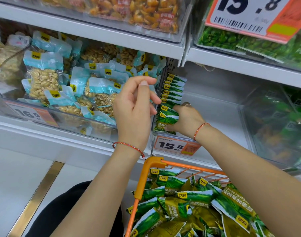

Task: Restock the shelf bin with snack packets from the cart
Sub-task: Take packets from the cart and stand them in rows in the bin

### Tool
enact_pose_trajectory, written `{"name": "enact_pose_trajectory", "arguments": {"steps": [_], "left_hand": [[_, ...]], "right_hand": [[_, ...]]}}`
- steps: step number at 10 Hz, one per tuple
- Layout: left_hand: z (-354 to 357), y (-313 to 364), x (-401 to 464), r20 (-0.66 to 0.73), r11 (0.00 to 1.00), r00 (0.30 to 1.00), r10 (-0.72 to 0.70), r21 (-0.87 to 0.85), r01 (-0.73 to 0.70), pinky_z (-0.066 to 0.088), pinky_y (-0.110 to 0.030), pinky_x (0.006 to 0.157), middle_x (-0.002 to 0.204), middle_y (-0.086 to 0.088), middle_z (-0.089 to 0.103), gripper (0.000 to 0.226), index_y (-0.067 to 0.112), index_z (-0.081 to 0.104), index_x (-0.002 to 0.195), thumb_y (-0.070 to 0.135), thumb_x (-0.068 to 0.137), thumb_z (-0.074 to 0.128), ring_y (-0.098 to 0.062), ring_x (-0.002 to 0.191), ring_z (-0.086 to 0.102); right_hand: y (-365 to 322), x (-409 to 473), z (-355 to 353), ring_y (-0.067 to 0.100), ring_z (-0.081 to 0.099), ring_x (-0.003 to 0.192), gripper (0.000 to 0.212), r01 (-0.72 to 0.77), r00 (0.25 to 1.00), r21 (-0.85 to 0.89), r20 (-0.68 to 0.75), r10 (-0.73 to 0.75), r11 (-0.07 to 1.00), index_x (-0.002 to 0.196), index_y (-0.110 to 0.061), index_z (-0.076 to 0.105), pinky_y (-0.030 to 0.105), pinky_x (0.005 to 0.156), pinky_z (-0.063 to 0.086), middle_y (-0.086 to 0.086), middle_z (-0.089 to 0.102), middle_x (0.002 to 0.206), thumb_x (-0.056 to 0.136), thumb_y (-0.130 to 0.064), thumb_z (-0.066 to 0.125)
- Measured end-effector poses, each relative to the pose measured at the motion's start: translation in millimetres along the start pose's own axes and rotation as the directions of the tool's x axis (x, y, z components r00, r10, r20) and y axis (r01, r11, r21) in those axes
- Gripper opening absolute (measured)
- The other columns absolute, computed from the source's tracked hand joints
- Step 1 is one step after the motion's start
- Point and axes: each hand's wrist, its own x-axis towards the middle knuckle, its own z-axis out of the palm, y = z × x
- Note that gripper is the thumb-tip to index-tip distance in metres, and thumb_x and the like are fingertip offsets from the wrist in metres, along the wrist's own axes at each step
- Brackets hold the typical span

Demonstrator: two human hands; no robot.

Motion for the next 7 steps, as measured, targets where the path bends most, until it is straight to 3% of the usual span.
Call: {"name": "enact_pose_trajectory", "arguments": {"steps": [1, 3, 4, 5, 7], "left_hand": [[0.0, -0.4, 0.0, 0.001, 1.000, 1.000, -0.002, -0.004, 0.002, 0.040, -0.019, 0.049, 0.057, 0.005, 0.060, 0.023, 0.019, 0.062, 0.087, 0.019, 0.094, 0.040, -0.010, 0.044, 0.048], [0.4, -0.8, -0.5, 0.006, 1.000, 1.000, -0.003, -0.010, 0.003, 0.040, -0.019, 0.049, 0.056, 0.004, 0.060, 0.023, 0.019, 0.062, 0.087, 0.019, 0.094, 0.040, -0.010, 0.044, 0.048], [0.1, -0.8, -0.7, 0.003, 1.000, 1.000, -0.002, -0.007, 0.002, 0.039, -0.020, 0.049, 0.057, 0.004, 0.060, 0.023, 0.020, 0.062, 0.088, 0.018, 0.094, 0.040, -0.010, 0.044, 0.048], [0.3, -0.6, -1.4, 0.004, 1.000, 1.000, 0.000, -0.009, 0.000, 0.039, -0.019, 0.049, 0.057, 0.005, 0.060, 0.021, 0.019, 0.061, 0.091, 0.015, 0.094, 0.041, -0.011, 0.044, 0.047], [0.2, -1.0, -1.1, 0.013, 1.000, 1.000, -0.008, 0.008, 0.008, 0.039, -0.019, 0.050, 0.058, 0.005, 0.061, 0.020, 0.018, 0.061, 0.091, 0.013, 0.093, 0.042, -0.011, 0.045, 0.048]], "right_hand": [[0.2, -0.2, -1.9, 0.032, 0.053, 0.108, 0.065, -0.006, 0.997, 0.058, -0.082, 0.010, 0.998, 0.132, -0.016, 0.052, 0.030, 0.088, 0.043, 0.012, 0.043, 0.125, 0.076, -0.041, 0.075], [-1.3, 0.2, -3.2, 0.034, 0.054, 0.109, 0.074, -0.089, 0.984, 0.160, -0.139, 0.111, 0.983, 0.128, -0.013, 0.039, 0.035, 0.084, 0.045, 0.012, 0.045, 0.125, 0.072, -0.037, 0.080], [2.9, 1.6, -0.2, 0.034, 0.055, 0.111, 0.082, -0.228, 0.972, 0.152, -0.015, 0.233, 0.962, 0.128, -0.010, 0.033, 0.036, 0.082, 0.046, 0.012, 0.051, 0.123, 0.071, -0.050, 0.076], [4.4, 2.8, 1.7, 0.028, 0.062, 0.096, 0.076, -0.285, 0.954, 0.131, 0.130, 0.268, 0.950, 0.118, -0.012, 0.041, 0.036, 0.076, 0.052, 0.006, 0.058, 0.110, 0.070, -0.066, 0.067], [4.2, 2.5, 0.5, 0.020, 0.062, 0.071, 0.072, -0.292, 0.956, 0.414, 0.131, 0.262, 0.862, 0.119, -0.014, 0.039, 0.037, 0.061, 0.058, 0.004, 0.058, 0.100, 0.069, -0.047, 0.079]]}}
